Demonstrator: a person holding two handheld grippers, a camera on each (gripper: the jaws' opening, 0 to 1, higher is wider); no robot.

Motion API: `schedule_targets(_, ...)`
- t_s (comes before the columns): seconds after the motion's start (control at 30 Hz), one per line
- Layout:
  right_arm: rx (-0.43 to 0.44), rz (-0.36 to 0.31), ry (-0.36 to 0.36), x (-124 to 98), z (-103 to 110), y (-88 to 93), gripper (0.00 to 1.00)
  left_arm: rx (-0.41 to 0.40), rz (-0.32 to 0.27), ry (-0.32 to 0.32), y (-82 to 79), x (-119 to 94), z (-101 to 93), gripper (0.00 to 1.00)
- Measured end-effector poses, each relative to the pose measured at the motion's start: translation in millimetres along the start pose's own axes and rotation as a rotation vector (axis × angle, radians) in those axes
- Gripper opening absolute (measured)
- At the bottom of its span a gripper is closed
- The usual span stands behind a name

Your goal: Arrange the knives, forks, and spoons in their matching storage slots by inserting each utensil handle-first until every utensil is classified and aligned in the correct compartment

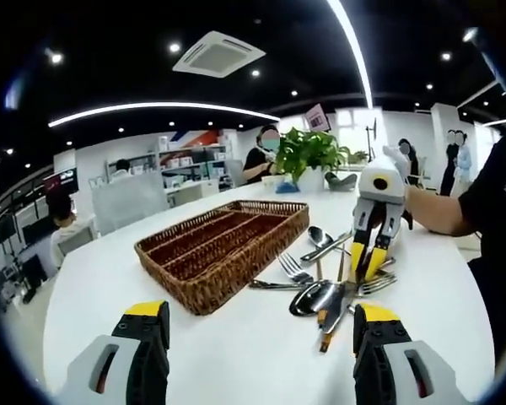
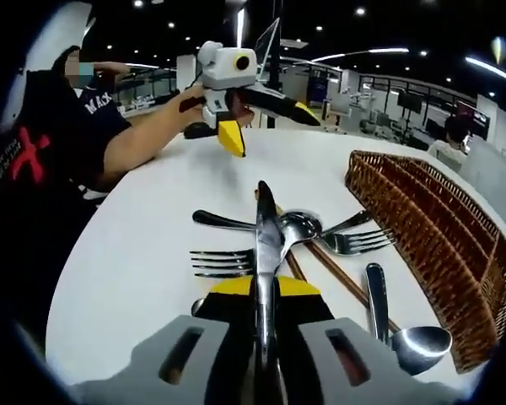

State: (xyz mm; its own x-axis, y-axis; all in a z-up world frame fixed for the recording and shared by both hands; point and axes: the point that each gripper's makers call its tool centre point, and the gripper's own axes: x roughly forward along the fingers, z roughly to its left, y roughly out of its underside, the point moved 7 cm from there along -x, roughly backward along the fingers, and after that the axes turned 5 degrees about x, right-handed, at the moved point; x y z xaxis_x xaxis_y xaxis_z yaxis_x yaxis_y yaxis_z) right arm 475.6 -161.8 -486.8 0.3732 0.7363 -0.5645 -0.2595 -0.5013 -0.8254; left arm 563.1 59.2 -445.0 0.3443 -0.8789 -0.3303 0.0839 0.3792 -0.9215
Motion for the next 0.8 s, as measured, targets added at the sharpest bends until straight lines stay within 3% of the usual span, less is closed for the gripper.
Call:
schedule_targets(0.33, -0.031, -0.030, 0.002, -2, 3, -6.3, 0.06, 0.026, -0.018, 0.143, -4.0, 6, -20.8, 0.79)
schedule_targets(0.4, -0.037, -0.032, 0.001, -2, 4, -8.0, 0.06, 0.037, -0.032, 0.194, -5.2, 8, -27.8, 0.70)
schedule_targets(0.5, -0.041, -0.041, -0.001, -3, 4, -10.2, 0.06, 0.087, -0.013, 0.313, -2.1, 8, -45.6, 0.46)
schedule_targets(0.6, -0.064, -0.041, -0.012, -3, 8, -10.4, 0.06, 0.094, -0.001, 0.306, -1.6, 16, -49.5, 0.43)
schedule_targets(0.67, -0.071, -0.041, -0.012, -2, 9, -10.9, 0.06, 0.090, 0.002, 0.311, -1.7, 18, -48.9, 0.34)
schedule_targets(0.73, -0.083, -0.046, -0.015, -2, 9, -11.8, 0.06, 0.036, -0.046, 0.369, -7.7, 19, -54.6, 0.24)
schedule_targets(0.8, -0.094, -0.057, -0.026, -2, 11, -13.4, 0.06, 0.047, -0.045, 0.383, -7.8, 20, -57.9, 0.21)
